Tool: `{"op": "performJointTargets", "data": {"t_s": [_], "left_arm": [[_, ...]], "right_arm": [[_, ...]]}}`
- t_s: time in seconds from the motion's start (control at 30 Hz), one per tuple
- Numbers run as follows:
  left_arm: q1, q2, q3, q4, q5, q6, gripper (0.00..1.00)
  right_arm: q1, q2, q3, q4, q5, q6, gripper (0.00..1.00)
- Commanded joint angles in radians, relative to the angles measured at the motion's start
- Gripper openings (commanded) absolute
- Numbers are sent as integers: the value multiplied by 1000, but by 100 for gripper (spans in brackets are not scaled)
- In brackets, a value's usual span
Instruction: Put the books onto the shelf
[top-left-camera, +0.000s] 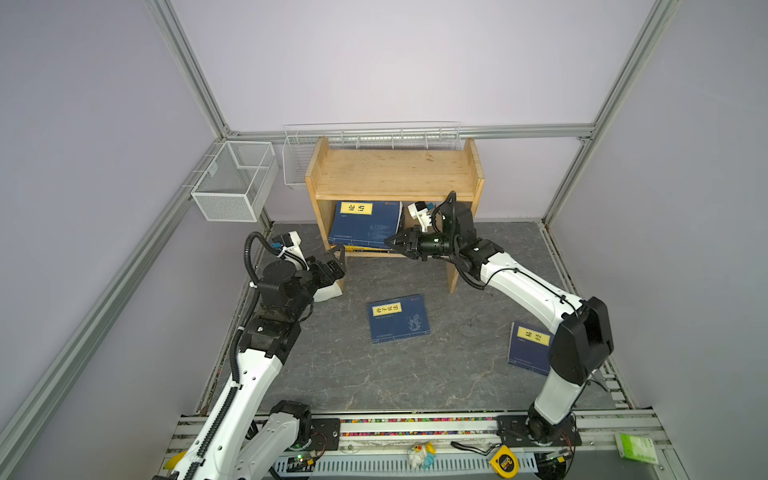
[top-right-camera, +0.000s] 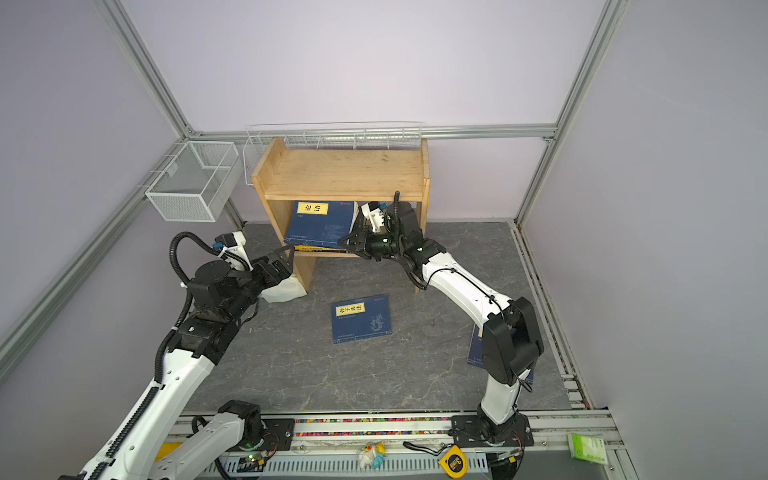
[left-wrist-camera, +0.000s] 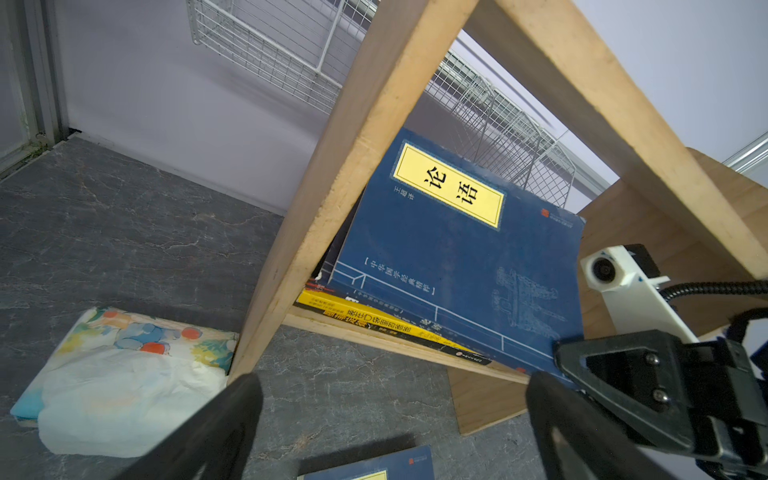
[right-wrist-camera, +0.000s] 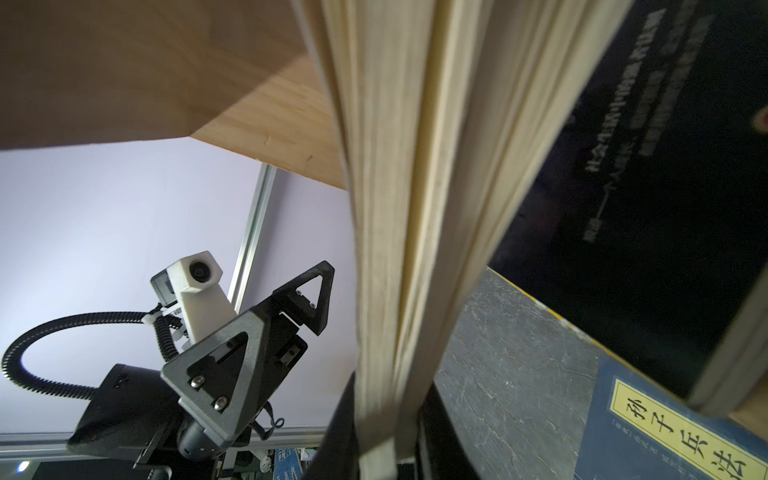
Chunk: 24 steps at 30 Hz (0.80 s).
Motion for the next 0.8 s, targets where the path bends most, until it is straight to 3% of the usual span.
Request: {"op": "performJointTargets", "data": {"t_s": [0.0, 0.53, 0.7, 0.77], "left_arm": [[8, -16, -2, -14, -23, 5, 99], [18, -13, 4, -26, -33, 11, 99], [18, -10, 6, -22, -31, 10, 99], [19, -7, 8, -22, -31, 10, 99]], "right_arm": [[-25, 8, 67, 4, -4, -72, 19], [-41, 66, 127, 15, -22, -75, 20], [-43, 88, 164, -22, -38, -87, 27], [-42, 95, 161, -24, -31, -83, 39]]}}
